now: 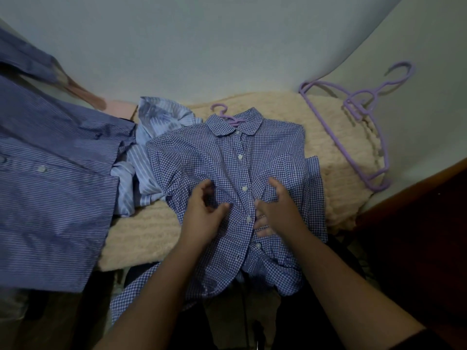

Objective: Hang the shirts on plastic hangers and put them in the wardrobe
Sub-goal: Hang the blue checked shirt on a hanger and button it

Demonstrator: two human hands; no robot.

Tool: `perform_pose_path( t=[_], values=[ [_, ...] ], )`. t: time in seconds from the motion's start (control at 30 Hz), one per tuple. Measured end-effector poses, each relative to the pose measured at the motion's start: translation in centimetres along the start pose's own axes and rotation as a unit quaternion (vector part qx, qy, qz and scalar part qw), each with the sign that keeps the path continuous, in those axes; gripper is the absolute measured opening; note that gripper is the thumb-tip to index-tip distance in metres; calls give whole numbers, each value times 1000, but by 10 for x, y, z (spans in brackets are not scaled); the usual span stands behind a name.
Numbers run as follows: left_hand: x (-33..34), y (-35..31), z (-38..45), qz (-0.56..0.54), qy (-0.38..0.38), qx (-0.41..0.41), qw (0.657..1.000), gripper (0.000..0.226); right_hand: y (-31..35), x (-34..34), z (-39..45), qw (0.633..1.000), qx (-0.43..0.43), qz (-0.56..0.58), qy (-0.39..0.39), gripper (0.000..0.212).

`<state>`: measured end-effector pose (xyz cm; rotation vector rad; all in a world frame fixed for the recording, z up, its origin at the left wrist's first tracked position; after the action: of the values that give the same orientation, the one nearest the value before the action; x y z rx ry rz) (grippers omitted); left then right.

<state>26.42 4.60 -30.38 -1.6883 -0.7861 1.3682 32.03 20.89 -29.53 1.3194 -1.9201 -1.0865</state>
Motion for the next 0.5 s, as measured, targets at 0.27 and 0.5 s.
perform_pose_path(
  t=[0.27,0.5],
  values=[
    [-14,21,27,251,49,101,961,70,13,-10,28,994,4,-107,10,48],
    [-27,5,44,15,-138,92,986,33,42,-23,35,999,-22,33,5,12]
  ],
)
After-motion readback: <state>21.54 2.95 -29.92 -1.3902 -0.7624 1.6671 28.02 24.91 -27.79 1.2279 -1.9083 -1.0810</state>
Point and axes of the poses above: each hand's wrist, its own z-axis towards the middle knuckle, its own x-axis out of the palm, y = z × x, the point moved 2 cm from there along z, towards the middle knuckle, and after that the axes turned 2 degrees about z, right-handed, at the moved point
